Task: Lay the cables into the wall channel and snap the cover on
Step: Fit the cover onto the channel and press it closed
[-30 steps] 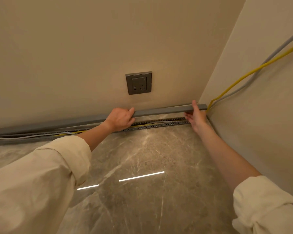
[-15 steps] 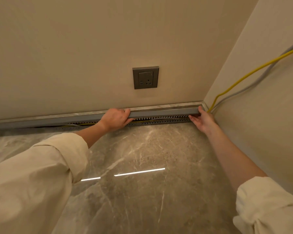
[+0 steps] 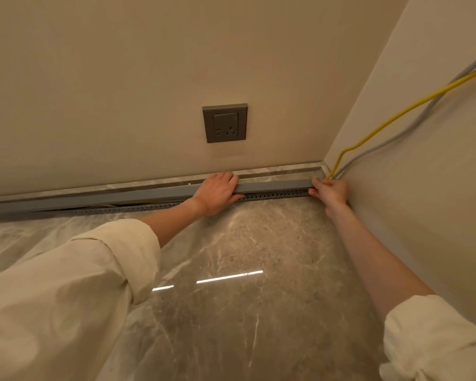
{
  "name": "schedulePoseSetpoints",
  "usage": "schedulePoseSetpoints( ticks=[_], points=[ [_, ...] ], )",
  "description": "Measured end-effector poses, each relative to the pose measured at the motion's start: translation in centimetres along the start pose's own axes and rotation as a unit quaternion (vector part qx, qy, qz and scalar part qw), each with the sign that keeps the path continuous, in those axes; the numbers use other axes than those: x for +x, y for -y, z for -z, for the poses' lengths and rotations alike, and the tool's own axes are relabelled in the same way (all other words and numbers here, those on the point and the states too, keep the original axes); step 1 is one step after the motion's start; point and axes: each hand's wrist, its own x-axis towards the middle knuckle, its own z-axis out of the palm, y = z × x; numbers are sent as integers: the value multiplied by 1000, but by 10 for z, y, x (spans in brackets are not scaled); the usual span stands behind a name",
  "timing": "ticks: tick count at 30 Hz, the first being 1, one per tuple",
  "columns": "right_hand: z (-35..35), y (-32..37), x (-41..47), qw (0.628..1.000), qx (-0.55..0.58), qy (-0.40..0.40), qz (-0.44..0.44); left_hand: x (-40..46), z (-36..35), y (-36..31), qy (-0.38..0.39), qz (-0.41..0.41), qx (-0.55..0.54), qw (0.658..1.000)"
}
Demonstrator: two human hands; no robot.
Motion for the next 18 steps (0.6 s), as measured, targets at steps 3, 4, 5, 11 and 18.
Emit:
schedulePoseSetpoints(
  ticks=[3,4,5,11,18],
  points=[
    [1,-5,4,997,-64,-13,29,26,4,-28,54,-18,-78,995],
    [3,-7,7,998,-60,-13,29,34,6,-37,65,-19,-98,993],
    [4,-8,9,998,-53,-12,28,42,6,-45,73,-15,-121,990],
    [3,-20,5,999,-12,-34,15,69,2,-78,75,21,-173,982],
    [12,-43,-10,997,34,-59,29,76,11,-82,85,67,-214,971]
  ],
)
